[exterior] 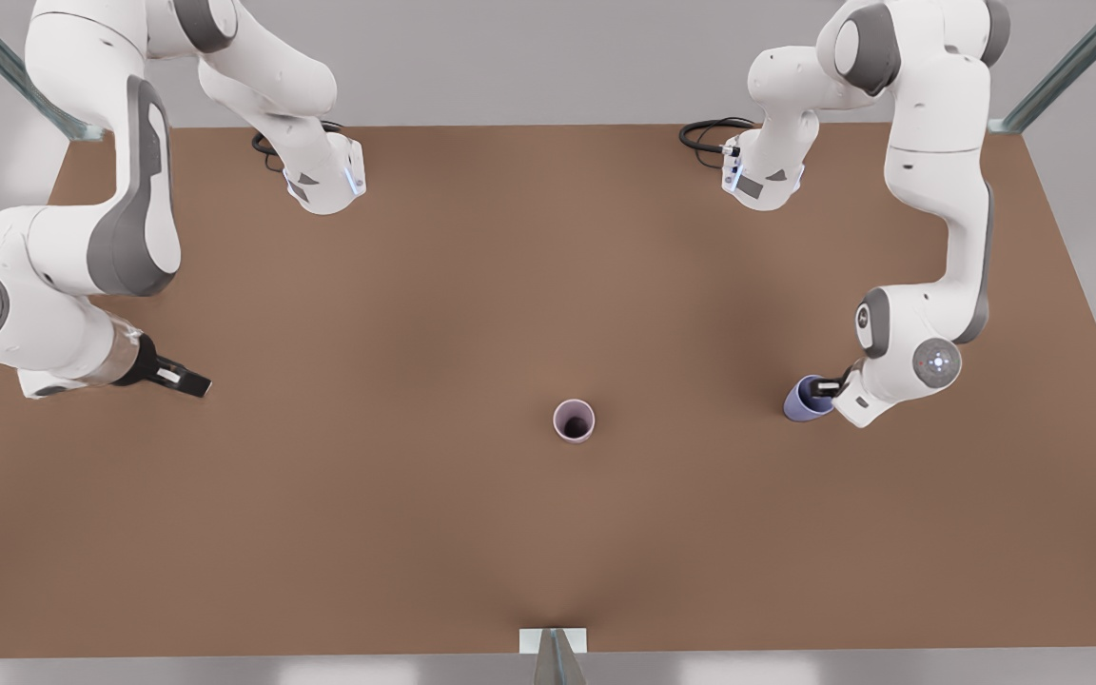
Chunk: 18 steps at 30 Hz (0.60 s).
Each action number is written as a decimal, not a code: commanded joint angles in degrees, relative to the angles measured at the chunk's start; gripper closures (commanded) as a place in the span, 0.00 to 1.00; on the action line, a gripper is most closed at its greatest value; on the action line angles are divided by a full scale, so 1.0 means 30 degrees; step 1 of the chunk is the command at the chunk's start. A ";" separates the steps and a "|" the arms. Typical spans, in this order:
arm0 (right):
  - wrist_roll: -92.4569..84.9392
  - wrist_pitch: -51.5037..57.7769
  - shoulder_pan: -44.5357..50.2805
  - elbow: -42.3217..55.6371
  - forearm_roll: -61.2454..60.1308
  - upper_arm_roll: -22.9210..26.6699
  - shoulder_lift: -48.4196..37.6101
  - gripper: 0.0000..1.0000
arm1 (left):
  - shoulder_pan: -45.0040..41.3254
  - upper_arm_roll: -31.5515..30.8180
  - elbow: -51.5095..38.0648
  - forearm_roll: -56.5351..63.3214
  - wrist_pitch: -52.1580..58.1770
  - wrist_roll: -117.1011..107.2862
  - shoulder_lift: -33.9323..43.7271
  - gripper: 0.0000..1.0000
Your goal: Stack the cups, with the pink cup at the bottom and the purple cup at the top
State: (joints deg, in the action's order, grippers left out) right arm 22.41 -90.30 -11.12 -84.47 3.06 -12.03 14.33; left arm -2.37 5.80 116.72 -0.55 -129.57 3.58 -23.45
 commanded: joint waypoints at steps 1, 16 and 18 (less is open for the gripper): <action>-1.1394 -0.0663 0.0046 -0.0642 0.0210 -0.0239 -0.0645 0.00 | 0.0000 0.0002 -0.0002 -0.0139 -0.0080 -0.0286 -0.0036 0.58; -1.3924 -0.1190 0.0281 0.1380 0.1147 -0.0913 0.0995 0.00 | -0.0322 -0.0409 -0.0207 0.0007 0.0183 -0.0344 0.0550 0.79; -0.8523 0.0245 0.0046 0.1468 0.1147 -0.0796 0.0966 0.00 | -0.1404 -0.0409 -0.0675 -0.0139 0.0359 -0.0782 0.1135 0.79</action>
State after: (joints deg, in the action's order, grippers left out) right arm -5.41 -92.45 -10.65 -80.31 6.34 -14.42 17.11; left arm -5.80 4.63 114.97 -0.56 -128.91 1.84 -20.47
